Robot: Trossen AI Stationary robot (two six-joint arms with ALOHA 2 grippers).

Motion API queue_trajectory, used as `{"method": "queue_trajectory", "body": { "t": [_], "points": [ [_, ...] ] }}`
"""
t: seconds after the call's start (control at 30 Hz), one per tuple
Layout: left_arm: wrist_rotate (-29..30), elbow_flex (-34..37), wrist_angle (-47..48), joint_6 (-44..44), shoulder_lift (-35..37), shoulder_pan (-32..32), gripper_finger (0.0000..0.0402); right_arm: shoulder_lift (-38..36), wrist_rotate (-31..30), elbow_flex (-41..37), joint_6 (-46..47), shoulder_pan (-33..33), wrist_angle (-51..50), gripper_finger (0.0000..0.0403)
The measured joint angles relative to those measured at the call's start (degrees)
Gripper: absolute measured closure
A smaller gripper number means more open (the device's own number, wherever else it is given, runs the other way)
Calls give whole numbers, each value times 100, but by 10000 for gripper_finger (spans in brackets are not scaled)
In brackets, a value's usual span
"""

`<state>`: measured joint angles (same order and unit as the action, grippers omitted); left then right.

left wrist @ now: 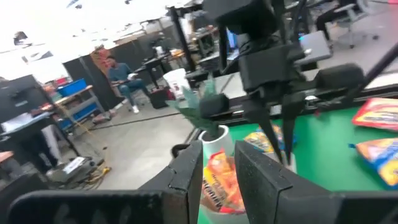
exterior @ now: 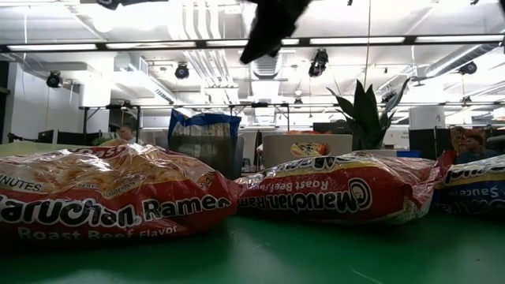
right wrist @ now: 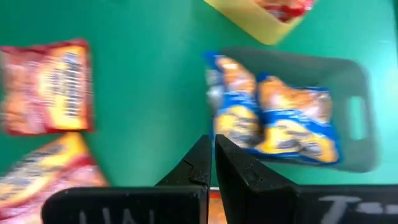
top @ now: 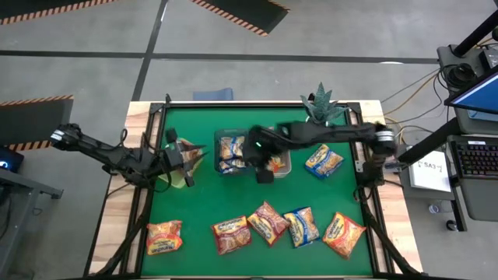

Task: Sort Maruchan noodles
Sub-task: Put the orange noodle pack into the gray bin

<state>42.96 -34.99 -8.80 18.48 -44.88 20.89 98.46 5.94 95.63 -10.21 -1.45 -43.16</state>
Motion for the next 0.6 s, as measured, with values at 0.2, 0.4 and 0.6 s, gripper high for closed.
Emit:
{"method": "queue_trajectory", "body": {
  "t": [0.2,0.4,0.6],
  "points": [
    [-104,-500,366,-270,-808,6,326,-1251,-3,-2121,918,767,1766,392],
    [-245,-1213,1874,-1585,-1658,11,326,-2092,-725,-3739,1700,1290,2768,392],
    [-1526,-2256,4248,-3622,-2554,11,326,-2682,-1056,-4828,2098,1396,3567,392]
  ]
}}
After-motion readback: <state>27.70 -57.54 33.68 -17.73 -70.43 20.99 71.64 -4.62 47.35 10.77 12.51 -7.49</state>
